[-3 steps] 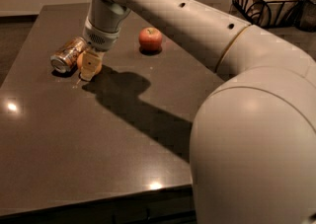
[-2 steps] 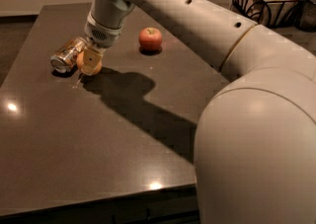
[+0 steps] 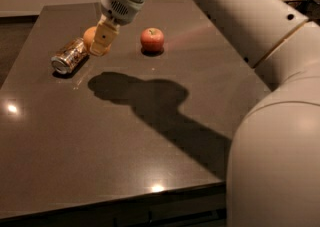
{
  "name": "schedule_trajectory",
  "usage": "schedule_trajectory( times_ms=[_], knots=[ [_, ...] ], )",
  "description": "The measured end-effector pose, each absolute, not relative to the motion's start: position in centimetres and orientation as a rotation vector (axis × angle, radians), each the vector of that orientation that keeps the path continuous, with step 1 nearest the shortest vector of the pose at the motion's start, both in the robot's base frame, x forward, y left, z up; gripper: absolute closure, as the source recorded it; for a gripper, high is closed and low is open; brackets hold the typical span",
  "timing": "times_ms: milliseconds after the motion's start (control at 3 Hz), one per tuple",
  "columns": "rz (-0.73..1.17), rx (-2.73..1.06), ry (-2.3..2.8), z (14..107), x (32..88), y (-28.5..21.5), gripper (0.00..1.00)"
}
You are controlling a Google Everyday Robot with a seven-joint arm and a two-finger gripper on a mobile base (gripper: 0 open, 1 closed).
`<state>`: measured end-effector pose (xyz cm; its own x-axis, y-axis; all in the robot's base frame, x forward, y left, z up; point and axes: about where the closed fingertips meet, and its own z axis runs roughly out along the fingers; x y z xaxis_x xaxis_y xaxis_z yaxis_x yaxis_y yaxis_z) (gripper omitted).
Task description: Pick orange
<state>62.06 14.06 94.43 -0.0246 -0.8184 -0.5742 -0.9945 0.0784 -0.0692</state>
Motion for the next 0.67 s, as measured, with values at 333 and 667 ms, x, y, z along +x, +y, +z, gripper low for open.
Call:
schedule_trajectory(
  times_ms=[333, 667],
  knots=[
    [0.511, -1.82, 1.795, 98.17, 60.35, 11.66, 1.0],
    [0.514, -1.826, 1.789, 98.06, 60.35, 11.86, 1.0]
  ],
)
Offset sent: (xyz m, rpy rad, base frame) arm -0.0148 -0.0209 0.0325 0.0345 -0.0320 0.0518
